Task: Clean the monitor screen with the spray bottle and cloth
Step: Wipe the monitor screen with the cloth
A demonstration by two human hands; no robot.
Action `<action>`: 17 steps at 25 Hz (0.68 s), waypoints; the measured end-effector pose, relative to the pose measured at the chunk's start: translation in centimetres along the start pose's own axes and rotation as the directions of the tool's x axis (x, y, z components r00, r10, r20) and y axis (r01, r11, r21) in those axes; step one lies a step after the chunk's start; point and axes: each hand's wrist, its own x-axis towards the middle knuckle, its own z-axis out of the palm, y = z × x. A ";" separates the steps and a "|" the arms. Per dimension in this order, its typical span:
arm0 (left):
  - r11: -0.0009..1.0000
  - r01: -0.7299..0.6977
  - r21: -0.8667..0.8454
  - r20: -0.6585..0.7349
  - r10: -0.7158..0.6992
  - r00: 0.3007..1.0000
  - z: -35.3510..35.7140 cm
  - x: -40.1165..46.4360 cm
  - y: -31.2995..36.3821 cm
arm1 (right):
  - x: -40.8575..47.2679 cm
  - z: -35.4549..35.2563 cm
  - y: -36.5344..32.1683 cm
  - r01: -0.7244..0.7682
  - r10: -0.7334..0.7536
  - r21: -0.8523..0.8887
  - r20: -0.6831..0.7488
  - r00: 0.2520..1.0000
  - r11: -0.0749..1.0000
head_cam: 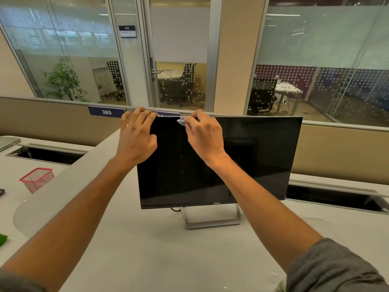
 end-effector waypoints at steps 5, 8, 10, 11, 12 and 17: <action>0.987 -0.161 0.014 0.144 0.157 0.977 0.6 2.3 4.2 | -0.7 -1.3 3.7 -0.081 0.081 -0.015 0.013 0.997 0.997; 0.979 -0.196 -0.063 0.212 0.205 0.956 1.3 3.8 7.2 | -1.2 -2.4 6.0 -0.125 0.127 -0.039 0.031 0.991 0.991; 0.977 -0.129 -0.172 0.207 0.164 0.964 1.6 4.3 8.7 | -1.7 -3.3 7.8 -0.142 0.143 -0.055 0.032 0.989 0.988; 0.966 -0.074 -0.247 0.187 0.123 0.975 1.8 4.5 9.2 | -1.9 -3.7 8.7 -0.148 0.150 -0.060 0.029 0.988 0.987; 0.949 -0.030 -0.315 0.163 0.085 0.983 1.9 4.5 9.5 | -2.2 -4.2 9.8 -0.152 0.154 -0.068 0.025 0.988 0.986; 0.923 0.039 -0.383 0.075 -0.011 0.997 2.3 4.4 9.8 | -3.8 -6.2 14.9 -0.182 0.186 -0.119 0.021 0.982 0.976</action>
